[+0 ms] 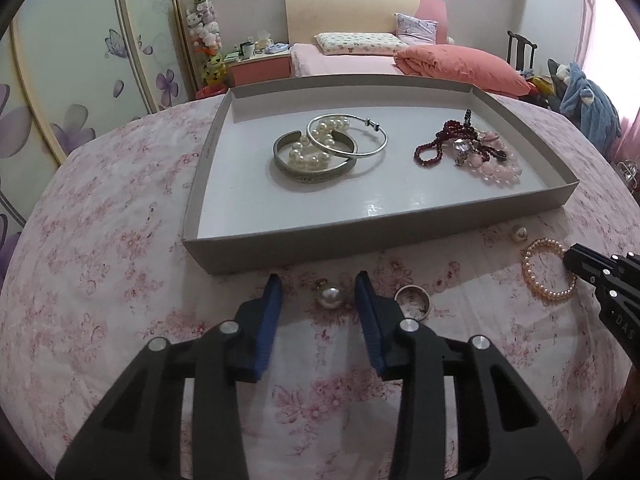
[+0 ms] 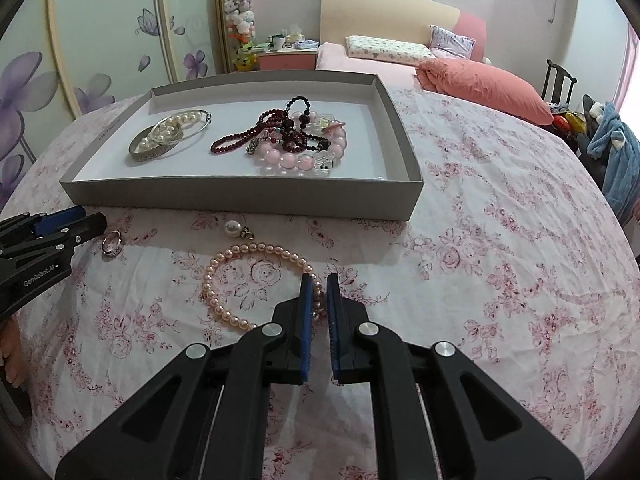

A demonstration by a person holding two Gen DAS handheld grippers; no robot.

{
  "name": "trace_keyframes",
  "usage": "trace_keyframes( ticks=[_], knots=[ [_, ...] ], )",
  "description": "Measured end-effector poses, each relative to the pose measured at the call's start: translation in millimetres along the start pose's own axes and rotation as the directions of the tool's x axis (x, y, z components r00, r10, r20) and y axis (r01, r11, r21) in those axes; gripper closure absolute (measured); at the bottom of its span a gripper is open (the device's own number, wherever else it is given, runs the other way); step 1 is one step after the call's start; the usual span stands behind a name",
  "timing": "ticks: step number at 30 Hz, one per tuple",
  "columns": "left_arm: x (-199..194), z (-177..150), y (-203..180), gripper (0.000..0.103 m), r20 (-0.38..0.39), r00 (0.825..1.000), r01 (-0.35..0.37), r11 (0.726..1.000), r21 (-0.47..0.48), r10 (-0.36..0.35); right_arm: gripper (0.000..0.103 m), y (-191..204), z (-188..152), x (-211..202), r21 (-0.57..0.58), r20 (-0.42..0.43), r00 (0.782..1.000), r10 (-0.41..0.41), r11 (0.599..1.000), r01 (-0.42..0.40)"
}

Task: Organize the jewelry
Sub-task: 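Move the right tool to the peach pearl bracelet while the left tool approaches a loose pearl, then close the right tool on the pearl bracelet while the left tool closes on the pearl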

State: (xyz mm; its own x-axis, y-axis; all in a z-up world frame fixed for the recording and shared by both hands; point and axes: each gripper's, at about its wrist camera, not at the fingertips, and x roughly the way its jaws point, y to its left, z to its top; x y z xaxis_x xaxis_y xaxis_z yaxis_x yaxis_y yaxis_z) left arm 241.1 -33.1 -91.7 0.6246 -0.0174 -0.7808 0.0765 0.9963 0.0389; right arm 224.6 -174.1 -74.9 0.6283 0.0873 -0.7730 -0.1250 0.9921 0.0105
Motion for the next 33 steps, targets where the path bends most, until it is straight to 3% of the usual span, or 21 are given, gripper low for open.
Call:
trace_keyframes(
  ticks=[10, 19, 33],
  knots=[
    [0, 1, 0, 0.065, -0.001, 1.000, 0.000, 1.000, 0.001, 0.000, 0.094, -2, 1, 1, 0.012, -0.001, 1.000, 0.009, 1.000, -0.009],
    [-1, 1, 1, 0.088, 0.003, 1.000, 0.004, 1.000, 0.004, -0.004, 0.095, -4, 0, 1, 0.026, 0.000, 1.000, 0.023, 0.999, -0.023],
    [-7, -7, 26, 0.089, 0.002, 1.000, -0.016, 0.999, -0.043, 0.016, 0.095, -10, -3, -2, 0.082, 0.004, 0.998, 0.063, 0.995, -0.064]
  ],
)
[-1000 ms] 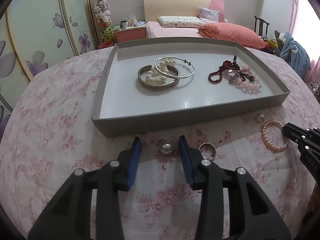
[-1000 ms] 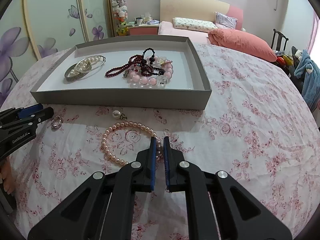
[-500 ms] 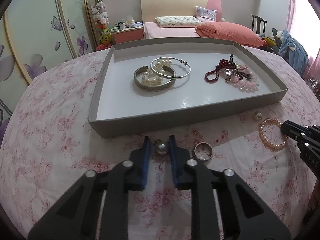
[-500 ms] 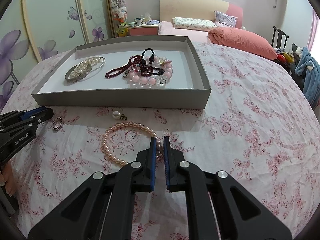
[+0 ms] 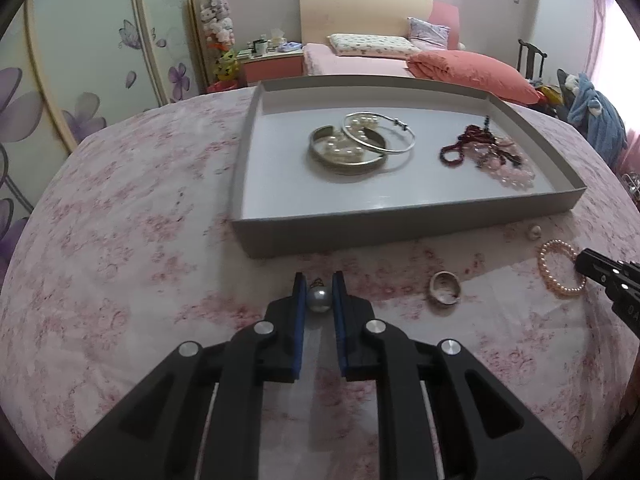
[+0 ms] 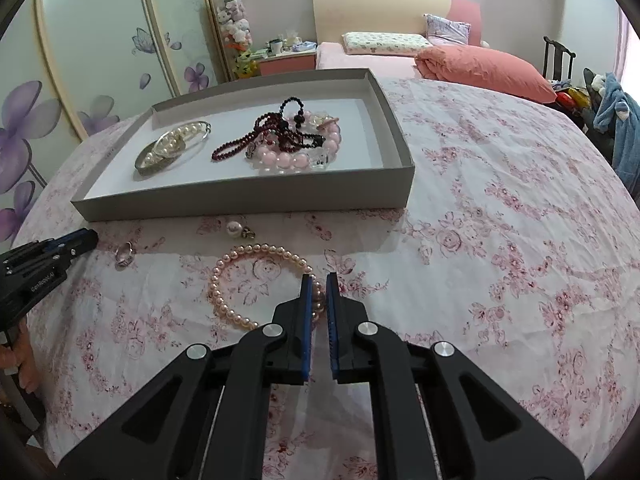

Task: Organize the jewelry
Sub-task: 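Close the right tool on the pearl bracelet while the left tool closes on the pearl, then carry the pearl bracelet and single pearl over the tray with both tools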

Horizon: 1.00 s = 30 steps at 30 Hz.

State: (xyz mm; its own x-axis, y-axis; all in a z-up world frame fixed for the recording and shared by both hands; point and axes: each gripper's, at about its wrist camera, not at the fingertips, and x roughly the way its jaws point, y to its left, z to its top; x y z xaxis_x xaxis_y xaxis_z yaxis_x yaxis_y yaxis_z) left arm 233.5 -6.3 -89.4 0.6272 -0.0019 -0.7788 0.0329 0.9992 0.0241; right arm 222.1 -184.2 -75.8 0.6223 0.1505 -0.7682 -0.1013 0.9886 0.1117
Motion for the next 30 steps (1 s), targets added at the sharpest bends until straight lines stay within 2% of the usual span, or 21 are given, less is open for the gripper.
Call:
trace_keyframes(
  ticks=[21, 25, 26, 30],
  knots=[
    [0, -1, -1, 0.089, 0.000, 1.000, -0.009, 1.000, 0.007, 0.009, 0.095, 1, 0, 1, -0.005, -0.002, 1.000, -0.009, 1.000, 0.009],
    [-2, -2, 8, 0.089, 0.004, 1.000, 0.011, 0.999, -0.033, -0.011, 0.096, -5, -1, -1, 0.033, 0.009, 1.000, 0.028, 0.999, -0.029],
    [-3, -3, 11, 0.089, 0.005, 1.000, 0.014, 0.999, -0.044, -0.014, 0.102, -6, -2, -4, 0.047, 0.018, 0.999, 0.046, 0.998, -0.047],
    [-12, -9, 21, 0.089, 0.028, 0.999, 0.019, 0.997, -0.080, -0.016, 0.102, -8, 3, -23, 0.075, 0.088, 0.992, 0.095, 0.992, -0.101]
  ],
)
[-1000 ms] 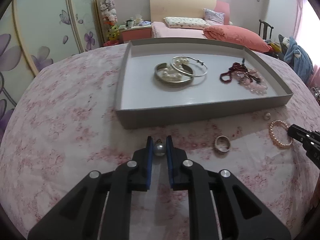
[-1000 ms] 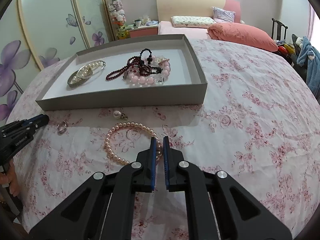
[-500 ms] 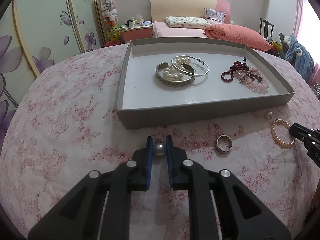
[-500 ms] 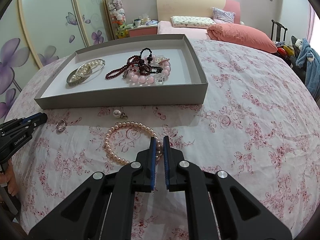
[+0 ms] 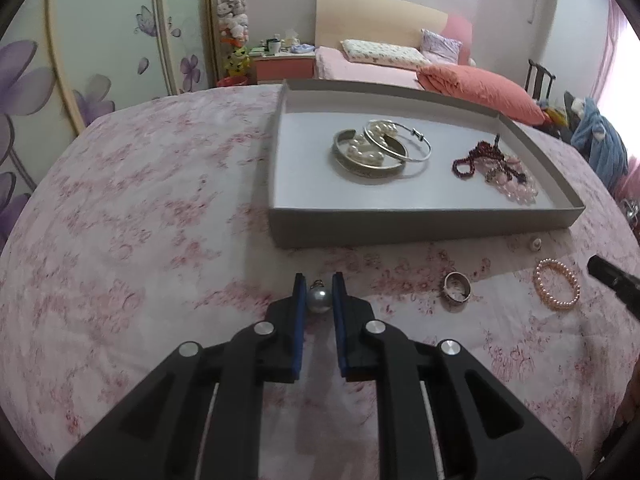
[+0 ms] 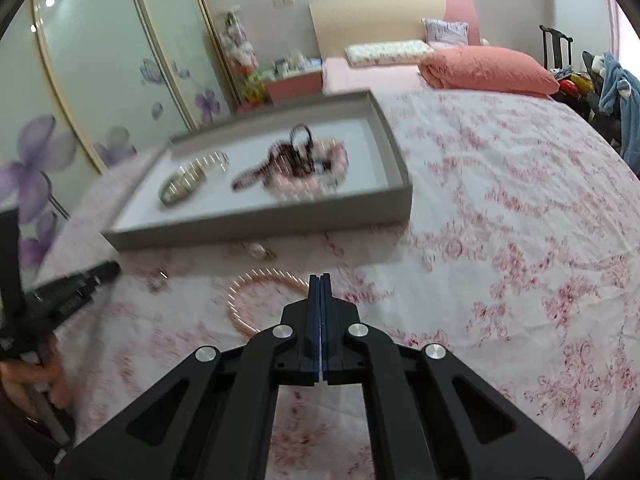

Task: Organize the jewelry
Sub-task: 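Carry the pearl bracelet and single pearl over the tray with both tools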

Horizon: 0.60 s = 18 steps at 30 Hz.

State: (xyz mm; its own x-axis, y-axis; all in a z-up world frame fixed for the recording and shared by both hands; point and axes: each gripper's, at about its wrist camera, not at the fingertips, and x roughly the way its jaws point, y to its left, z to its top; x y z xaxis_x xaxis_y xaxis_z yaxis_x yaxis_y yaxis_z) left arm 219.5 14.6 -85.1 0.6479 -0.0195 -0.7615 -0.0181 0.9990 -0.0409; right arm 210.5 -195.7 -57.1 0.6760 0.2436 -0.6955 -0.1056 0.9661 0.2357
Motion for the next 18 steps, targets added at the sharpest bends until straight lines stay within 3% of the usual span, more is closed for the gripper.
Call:
trace_keyframes(
  ticks=[3, 6, 13, 16, 18],
  knots=[
    [-6, -2, 2, 0.089, 0.014, 1.000, 0.003, 1.000, -0.004, -0.003, 0.102, 5, 5, -6, -0.022, 0.022, 1.000, -0.003, 1.000, 0.004],
    [-6, -4, 3, 0.089, 0.005, 1.000, -0.001, 1.000, -0.005, 0.001, 0.101, 14, 7, 2, -0.097, -0.015, 0.998, -0.054, 0.994, 0.052],
    [-2, -5, 5, 0.089, -0.014, 1.000, 0.003, 1.000, -0.012, -0.003, 0.077, 20, 8, 28, -0.169, -0.105, 0.990, -0.096, 0.983, 0.078],
    [-1, -5, 6, 0.089, -0.018, 1.000, 0.006, 1.000, -0.014, -0.007, 0.077, 23, 6, 38, -0.217, -0.130, 0.983, -0.127, 0.971, 0.097],
    [-1, -5, 6, 0.089, -0.017, 1.000, 0.006, 1.000, -0.014, -0.007, 0.093, 24, 3, 36, -0.235, -0.125, 0.984, -0.130, 0.967, 0.098]
  ],
)
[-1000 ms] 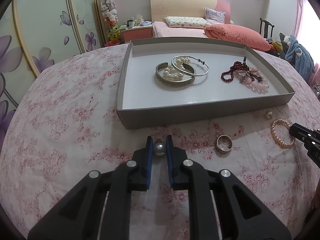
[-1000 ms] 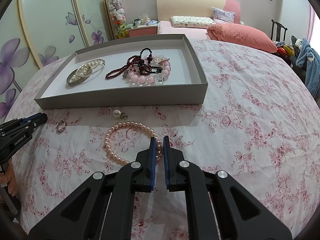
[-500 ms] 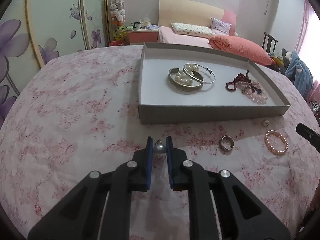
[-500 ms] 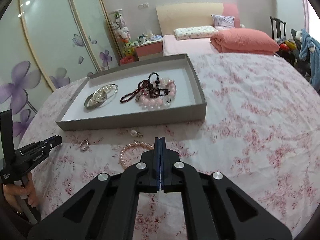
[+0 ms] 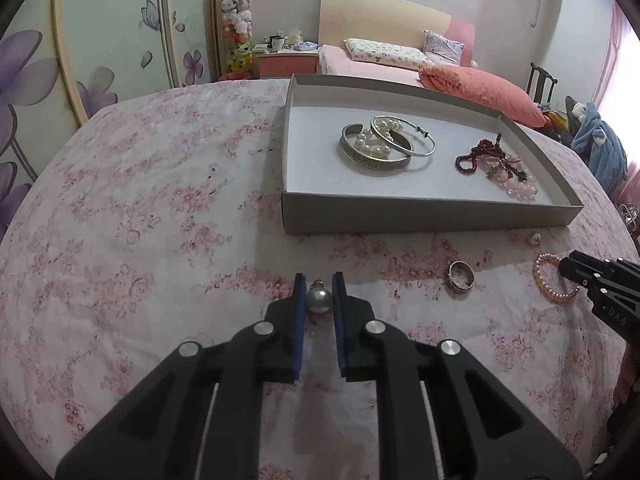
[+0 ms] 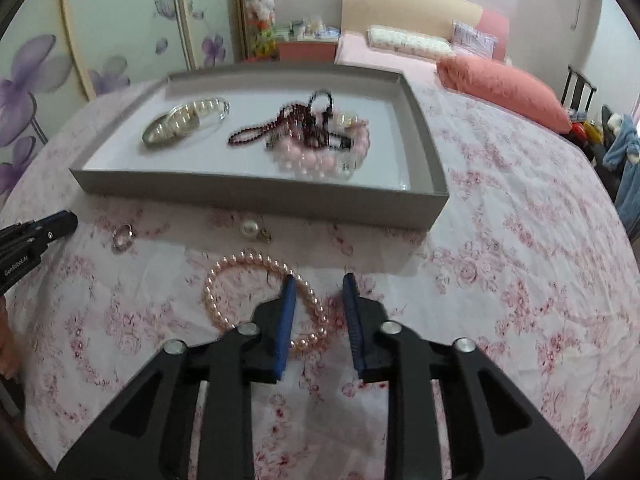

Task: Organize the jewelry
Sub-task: 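Carry the pearl bracelet and single pearl over the tray with both tools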

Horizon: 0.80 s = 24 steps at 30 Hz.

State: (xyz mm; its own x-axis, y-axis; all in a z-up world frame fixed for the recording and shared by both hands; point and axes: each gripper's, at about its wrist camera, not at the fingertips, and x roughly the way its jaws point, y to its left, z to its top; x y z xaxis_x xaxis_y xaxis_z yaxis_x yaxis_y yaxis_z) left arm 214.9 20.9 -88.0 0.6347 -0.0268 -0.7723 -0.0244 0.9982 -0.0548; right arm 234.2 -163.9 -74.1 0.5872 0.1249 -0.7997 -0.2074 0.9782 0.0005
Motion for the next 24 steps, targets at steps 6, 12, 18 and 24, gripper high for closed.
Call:
trace_keyframes(
  ticks=[6, 12, 18, 24],
  knots=[
    [1, 0, 0, 0.089, 0.001, 1.000, 0.002, 1.000, -0.001, -0.002, 0.097, -13, -12, -12, 0.081, 0.004, 1.000, -0.029, 0.996, 0.029],
    [-6, 1, -1, 0.089, 0.029, 1.000, 0.006, 1.000, 0.000, -0.006, 0.097, -34, -12, -42, 0.205, 0.134, 0.989, 0.063, 0.975, -0.090],
    [-24, 1, -4, 0.089, 0.089, 0.996, 0.020, 1.000, -0.005, -0.019, 0.097, -36, -9, -65, 0.249, 0.233, 0.963, 0.135, 0.949, -0.193],
    [-49, -4, -14, 0.089, 0.186, 0.982, 0.013, 1.000, 0.020, -0.017, 0.097, -31, -9, -83, 0.268, 0.313, 0.935, 0.168, 0.929, -0.257]
  ],
)
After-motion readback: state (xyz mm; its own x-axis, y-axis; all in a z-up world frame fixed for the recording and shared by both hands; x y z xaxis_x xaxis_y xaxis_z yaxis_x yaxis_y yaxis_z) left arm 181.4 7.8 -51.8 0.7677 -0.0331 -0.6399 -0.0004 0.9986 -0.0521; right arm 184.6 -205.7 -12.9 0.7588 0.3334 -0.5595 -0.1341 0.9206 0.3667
